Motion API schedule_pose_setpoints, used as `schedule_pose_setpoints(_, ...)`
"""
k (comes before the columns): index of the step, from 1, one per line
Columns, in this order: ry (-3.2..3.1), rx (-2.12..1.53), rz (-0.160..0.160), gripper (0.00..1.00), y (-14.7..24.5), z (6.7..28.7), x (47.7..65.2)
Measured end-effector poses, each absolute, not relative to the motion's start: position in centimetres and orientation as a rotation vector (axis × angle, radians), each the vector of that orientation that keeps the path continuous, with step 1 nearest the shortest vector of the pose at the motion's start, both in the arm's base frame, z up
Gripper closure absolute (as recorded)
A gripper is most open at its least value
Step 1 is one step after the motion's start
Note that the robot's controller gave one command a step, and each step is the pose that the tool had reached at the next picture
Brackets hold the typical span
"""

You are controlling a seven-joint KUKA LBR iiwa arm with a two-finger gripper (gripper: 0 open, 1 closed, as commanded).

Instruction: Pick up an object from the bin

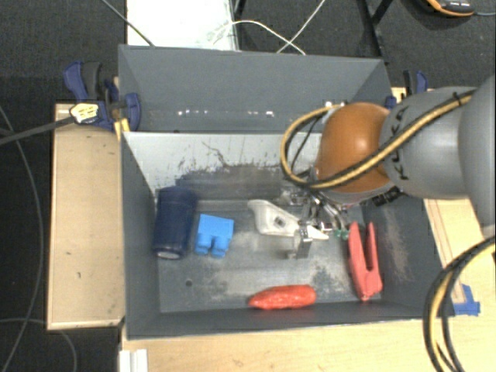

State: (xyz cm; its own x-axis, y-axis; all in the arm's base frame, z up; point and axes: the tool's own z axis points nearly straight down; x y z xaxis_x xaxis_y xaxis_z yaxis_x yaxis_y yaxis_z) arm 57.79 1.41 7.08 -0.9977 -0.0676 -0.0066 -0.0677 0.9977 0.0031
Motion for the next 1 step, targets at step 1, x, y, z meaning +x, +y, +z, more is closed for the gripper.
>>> schedule_pose_setpoints(1, 3.126, -0.240, 0.002, 0.00, 0.30, 6.46, 56.75)
